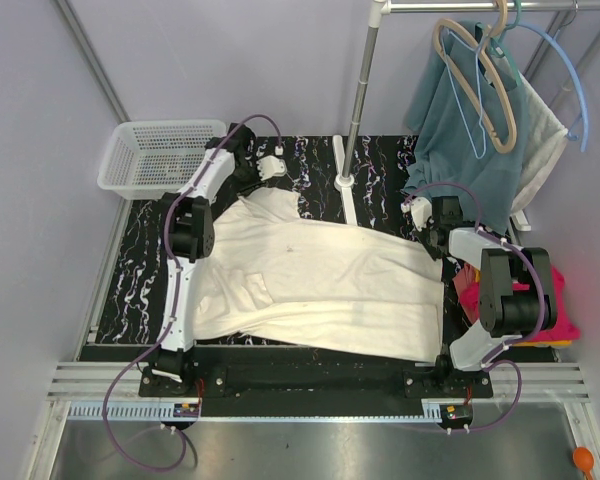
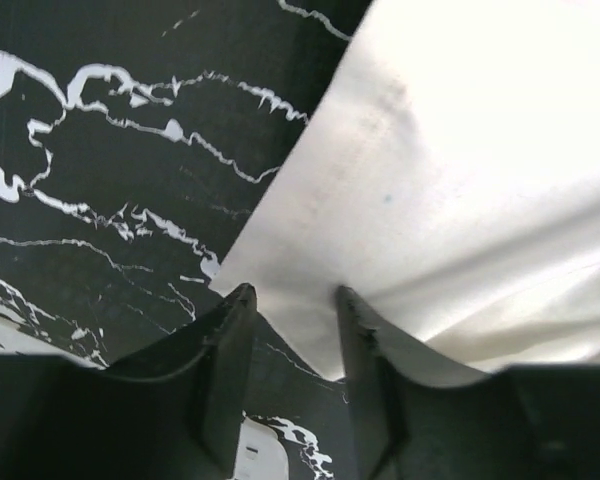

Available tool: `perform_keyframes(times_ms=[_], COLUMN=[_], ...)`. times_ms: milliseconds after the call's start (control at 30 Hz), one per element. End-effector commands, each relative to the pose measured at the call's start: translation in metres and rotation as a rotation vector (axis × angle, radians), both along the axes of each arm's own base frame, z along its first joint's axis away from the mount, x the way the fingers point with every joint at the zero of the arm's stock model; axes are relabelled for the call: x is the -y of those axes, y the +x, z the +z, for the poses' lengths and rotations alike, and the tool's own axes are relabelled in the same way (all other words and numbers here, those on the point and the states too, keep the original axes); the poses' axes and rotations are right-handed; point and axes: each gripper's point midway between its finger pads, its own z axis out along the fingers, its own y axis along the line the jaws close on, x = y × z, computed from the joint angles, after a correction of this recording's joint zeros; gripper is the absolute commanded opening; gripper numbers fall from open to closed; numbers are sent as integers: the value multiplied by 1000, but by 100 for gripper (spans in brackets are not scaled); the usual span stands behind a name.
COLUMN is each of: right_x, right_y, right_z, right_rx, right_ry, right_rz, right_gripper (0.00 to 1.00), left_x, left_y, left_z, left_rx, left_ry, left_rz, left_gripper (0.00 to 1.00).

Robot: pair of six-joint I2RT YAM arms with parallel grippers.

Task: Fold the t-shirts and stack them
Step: Fold the tshirt

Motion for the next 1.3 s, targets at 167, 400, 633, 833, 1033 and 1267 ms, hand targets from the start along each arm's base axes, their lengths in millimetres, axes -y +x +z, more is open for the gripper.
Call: perform_keyframes(times_ms=[167,400,633,833,1033,1267], right_x=[8,6,7,5,3,4], right_y=[-36,-25,-3,5,-1,-9], right_z=[-32,-28,-13,-5,-9,-17], right_rx=[-168,-149,-102,-87,-96,-115], right_ry=[-25,-14,-12,-6,2,-8], right_rz=[-23,-30,-37,-33,-29,-29], right_gripper=[0,0,0,0,0,0], left_x=[-1,7,12,14,18,25], left_y=[-2,20,24,6,-5,1], left_z=[-27,34,110,125,89,60], left_rx=[-21,153,307,317,234,188], left_ry=[71,24,6,-3,7,-13], left_rz=[-28,47,82,62,42,65], left_gripper=[0,0,0,0,50,83])
